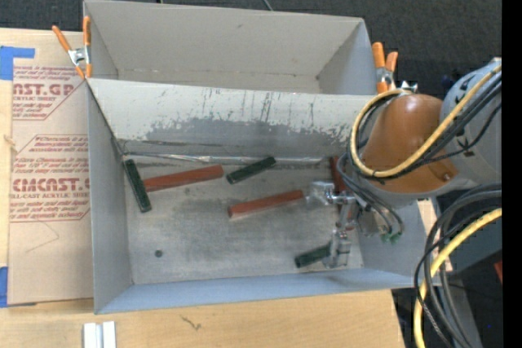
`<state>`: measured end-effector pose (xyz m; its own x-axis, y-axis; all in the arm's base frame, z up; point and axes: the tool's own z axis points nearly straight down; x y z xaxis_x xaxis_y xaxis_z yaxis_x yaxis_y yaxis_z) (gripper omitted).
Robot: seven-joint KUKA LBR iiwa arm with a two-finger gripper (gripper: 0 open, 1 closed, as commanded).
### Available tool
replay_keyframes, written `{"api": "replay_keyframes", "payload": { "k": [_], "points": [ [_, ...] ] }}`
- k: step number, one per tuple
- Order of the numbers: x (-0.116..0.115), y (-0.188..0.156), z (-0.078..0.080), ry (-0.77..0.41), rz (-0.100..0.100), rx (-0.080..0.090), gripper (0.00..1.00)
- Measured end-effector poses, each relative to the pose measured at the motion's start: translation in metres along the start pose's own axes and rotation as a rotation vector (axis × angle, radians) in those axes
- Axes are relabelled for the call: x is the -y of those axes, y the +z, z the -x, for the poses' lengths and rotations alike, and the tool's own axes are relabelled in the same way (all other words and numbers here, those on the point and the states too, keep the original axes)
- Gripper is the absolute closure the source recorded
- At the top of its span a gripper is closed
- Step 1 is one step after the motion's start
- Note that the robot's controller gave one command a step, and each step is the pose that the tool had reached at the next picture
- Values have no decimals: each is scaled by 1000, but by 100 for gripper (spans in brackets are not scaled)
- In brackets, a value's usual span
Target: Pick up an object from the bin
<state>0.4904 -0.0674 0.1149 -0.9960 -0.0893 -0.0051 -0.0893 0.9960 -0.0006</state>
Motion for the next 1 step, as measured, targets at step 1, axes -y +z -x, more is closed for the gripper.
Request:
{"api": "replay_keyframes", "payload": {
  "k": [1],
  "points": [
    [49,45,-14,-27,1,-6,100]
  ]
}}
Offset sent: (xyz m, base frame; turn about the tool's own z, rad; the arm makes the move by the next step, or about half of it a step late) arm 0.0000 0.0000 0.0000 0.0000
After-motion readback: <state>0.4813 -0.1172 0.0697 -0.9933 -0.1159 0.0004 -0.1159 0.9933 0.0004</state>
